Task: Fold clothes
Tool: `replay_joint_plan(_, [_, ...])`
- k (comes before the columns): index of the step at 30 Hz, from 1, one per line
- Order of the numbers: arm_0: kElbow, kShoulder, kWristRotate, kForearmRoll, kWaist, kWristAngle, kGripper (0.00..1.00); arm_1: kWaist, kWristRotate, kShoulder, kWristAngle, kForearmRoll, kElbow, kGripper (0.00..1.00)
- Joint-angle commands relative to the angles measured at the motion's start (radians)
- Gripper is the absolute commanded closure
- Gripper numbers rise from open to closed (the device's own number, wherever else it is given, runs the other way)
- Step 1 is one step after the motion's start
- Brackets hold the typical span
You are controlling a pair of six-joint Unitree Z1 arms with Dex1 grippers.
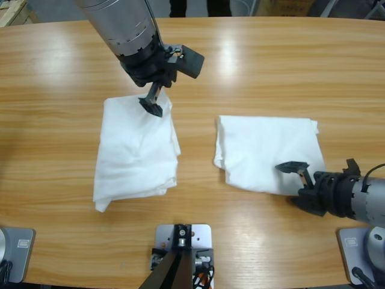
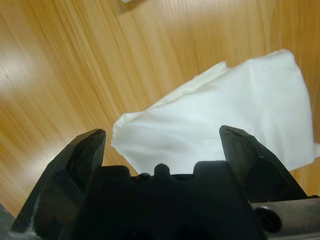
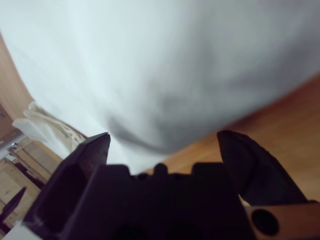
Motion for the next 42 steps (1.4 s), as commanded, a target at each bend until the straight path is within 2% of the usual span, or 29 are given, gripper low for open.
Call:
replay_joint_plan(1, [0.02,0.045,0.005,0.026,-0.014,0.013,0.119,0.012,-0.05,0.061,-0.104,-0.131,0.067,0.128])
replay_joint_plan(5, [0.02,0.045,0.005,0.033,-0.014,0.013,0.119,0.011,-0.072,0.11,-0.117,-0.228,0.091,0.128])
replay_joint_plan(7, [0.021,0.045,0.004,0.036,-0.014,0.013,0.119,0.011,-0.138,0.15,-0.114,-0.268,0.095,0.128])
replay_joint_plan(13, [0.025,0.047,0.0,0.063,-0.014,0.012,0.119,0.005,-0.302,0.141,-0.144,-0.249,0.113,0.135])
replay_joint_plan(19, [0.024,0.045,0.0,0.069,-0.014,0.012,0.119,-0.021,-0.428,0.187,-0.135,-0.23,0.113,0.138])
replay_joint_plan(23, [0.024,0.042,0.0,0.073,-0.014,0.013,0.119,-0.082,-0.568,0.218,-0.115,-0.228,0.102,0.139])
replay_joint_plan(27, [0.027,0.034,0.0,0.09,-0.013,0.013,0.119,-0.233,-0.751,0.218,-0.065,-0.217,0.083,0.147])
replay_joint_plan(31, [0.032,0.03,0.0,0.113,-0.01,0.013,0.119,-0.402,-0.931,0.221,0.005,-0.025,-0.028,0.147])
replay_joint_plan(34, [0.035,0.029,0.0,0.125,-0.009,0.012,0.119,-0.508,-1.075,0.286,0.065,0.145,-0.177,0.142])
replay_joint_plan(39, [0.035,0.027,-0.005,0.135,-0.009,0.012,0.119,-0.581,-1.305,0.396,0.102,0.375,-0.437,0.142])
replay_joint_plan(42, [0.033,0.025,-0.027,0.135,-0.009,0.011,0.119,-0.585,-1.437,0.409,0.103,0.425,-0.515,0.138])
